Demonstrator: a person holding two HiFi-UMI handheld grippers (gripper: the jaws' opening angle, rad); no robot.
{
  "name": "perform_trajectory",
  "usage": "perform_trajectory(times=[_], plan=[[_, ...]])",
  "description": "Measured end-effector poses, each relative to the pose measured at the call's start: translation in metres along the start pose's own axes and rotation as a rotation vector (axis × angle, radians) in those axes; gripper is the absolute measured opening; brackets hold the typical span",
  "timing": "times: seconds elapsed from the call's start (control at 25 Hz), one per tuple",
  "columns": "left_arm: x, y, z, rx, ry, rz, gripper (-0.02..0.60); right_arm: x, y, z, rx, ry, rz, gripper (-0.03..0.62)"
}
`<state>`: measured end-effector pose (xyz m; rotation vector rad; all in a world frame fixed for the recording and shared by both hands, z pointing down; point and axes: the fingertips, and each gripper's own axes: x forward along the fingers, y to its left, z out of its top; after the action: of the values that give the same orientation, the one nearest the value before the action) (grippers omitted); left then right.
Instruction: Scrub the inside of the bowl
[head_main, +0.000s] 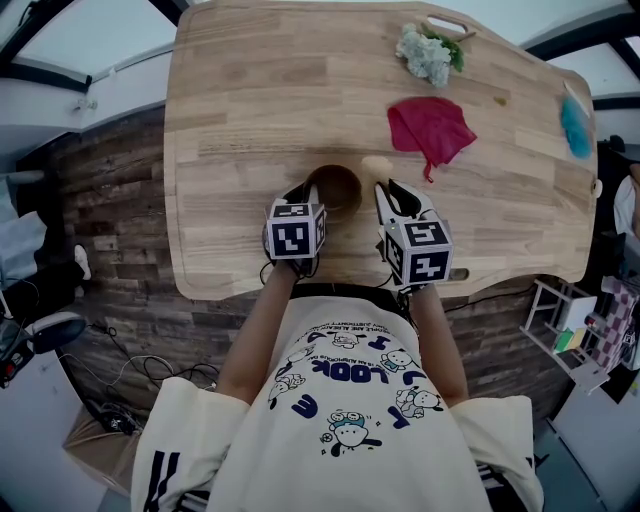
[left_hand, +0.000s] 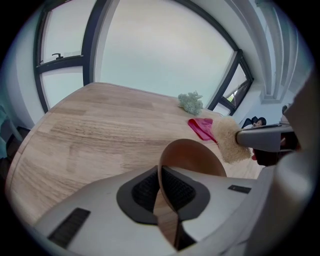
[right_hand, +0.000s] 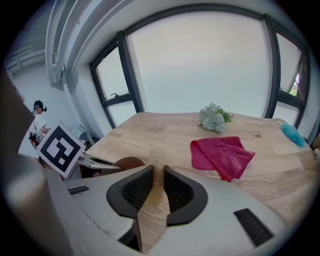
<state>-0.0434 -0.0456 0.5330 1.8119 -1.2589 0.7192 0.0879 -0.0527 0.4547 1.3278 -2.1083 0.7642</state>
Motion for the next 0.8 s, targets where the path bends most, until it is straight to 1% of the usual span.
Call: perform_trajectory(times=[0.2,0.4,0.56,0.8], plan=[[-0.007,0.006,0.000,-0.013,-0.017,0.018,0.040,-0.012,-0.008,0.008,0.038,-0.080,-0.036,0.078],[-0.015,0.011,0.001,-0.030,-0.037,0.032,0.040,-0.018,-0.014,0.011,0.070,-0.131,-0.069,0.078],[-0.021,0.013,0.002,-0.041,-0.047,0.043,0.039,-0.020,-0.019,0.007,0.106,-0.146,-0.089,0.078],[-0.025,0.013,0.001,-0.052,-0.054,0.053,0.040,-0.019,-0.019,-0.001,0.112,-0.136,-0.098,0.078]])
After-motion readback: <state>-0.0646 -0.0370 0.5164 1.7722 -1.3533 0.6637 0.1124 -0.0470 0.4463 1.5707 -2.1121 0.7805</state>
